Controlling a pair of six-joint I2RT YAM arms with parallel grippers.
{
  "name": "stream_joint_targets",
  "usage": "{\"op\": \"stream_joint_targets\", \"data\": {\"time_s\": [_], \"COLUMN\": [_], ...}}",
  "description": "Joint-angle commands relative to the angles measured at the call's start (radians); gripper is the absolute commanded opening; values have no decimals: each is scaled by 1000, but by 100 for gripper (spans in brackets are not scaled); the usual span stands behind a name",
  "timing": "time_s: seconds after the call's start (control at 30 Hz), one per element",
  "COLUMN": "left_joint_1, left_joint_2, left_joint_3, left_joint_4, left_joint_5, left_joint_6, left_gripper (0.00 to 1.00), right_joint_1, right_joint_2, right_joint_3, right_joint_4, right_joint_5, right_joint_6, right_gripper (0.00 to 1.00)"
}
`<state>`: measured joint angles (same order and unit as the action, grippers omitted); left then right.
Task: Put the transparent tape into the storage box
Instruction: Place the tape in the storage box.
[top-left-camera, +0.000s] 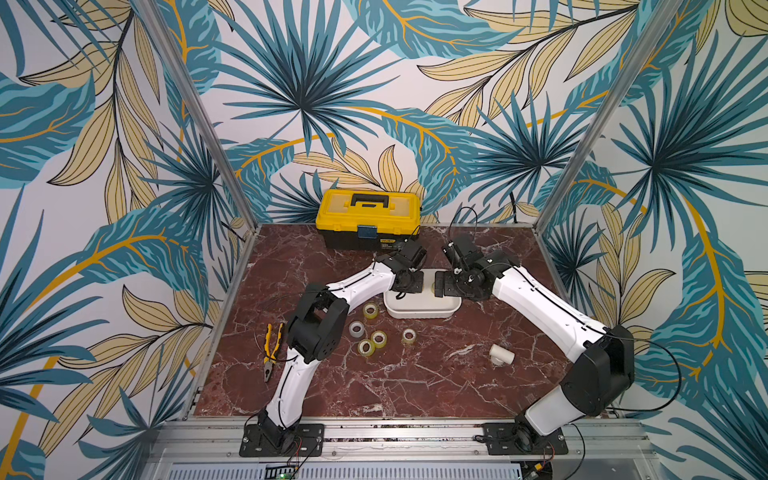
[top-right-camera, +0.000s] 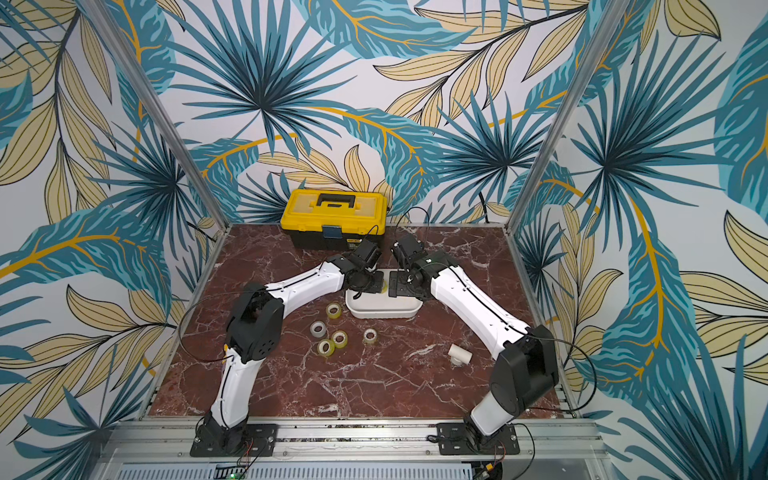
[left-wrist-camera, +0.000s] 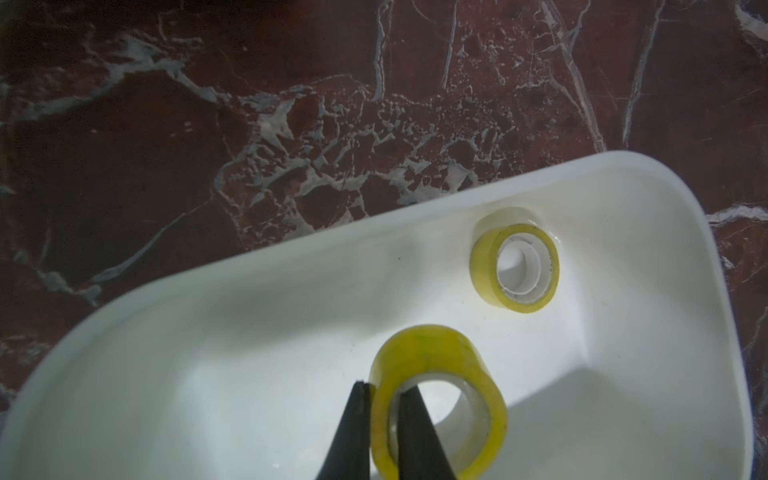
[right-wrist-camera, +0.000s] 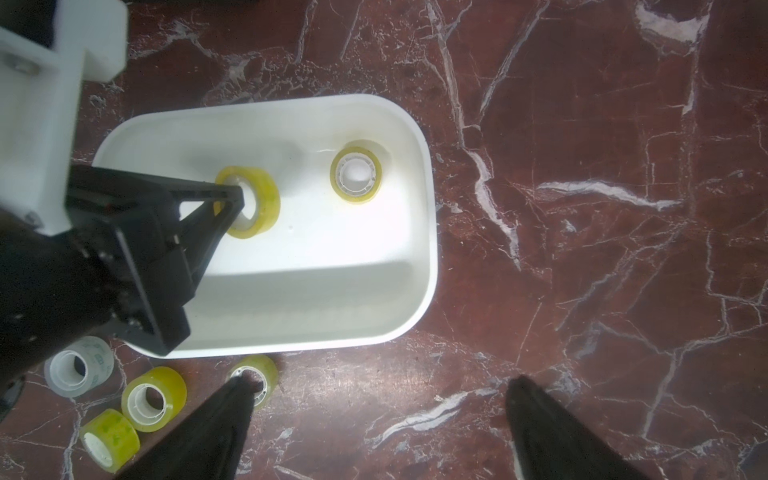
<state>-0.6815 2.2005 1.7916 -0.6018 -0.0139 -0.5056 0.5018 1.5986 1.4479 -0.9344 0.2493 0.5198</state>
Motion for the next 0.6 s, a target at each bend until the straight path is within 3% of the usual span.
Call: {"op": "stream_joint_targets", "data": {"time_s": [0.0, 0.57], "left_joint_1": [-12, -28], "left_joint_2": [33, 118], "left_joint_3": [82, 136], "left_joint_4": [-33, -5], "left_joint_5": [-15, -11], "left_joint_6": [-7, -51], "left_gripper": [0, 0], "right_joint_1": [-9, -42], "right_joint_2": [-23, -51], "right_joint_3": [-31, -74], "right_joint_4": [14, 29], "right_joint_5": [-10, -34], "right_joint_6": [7, -13], "right_gripper": [100, 100]}}
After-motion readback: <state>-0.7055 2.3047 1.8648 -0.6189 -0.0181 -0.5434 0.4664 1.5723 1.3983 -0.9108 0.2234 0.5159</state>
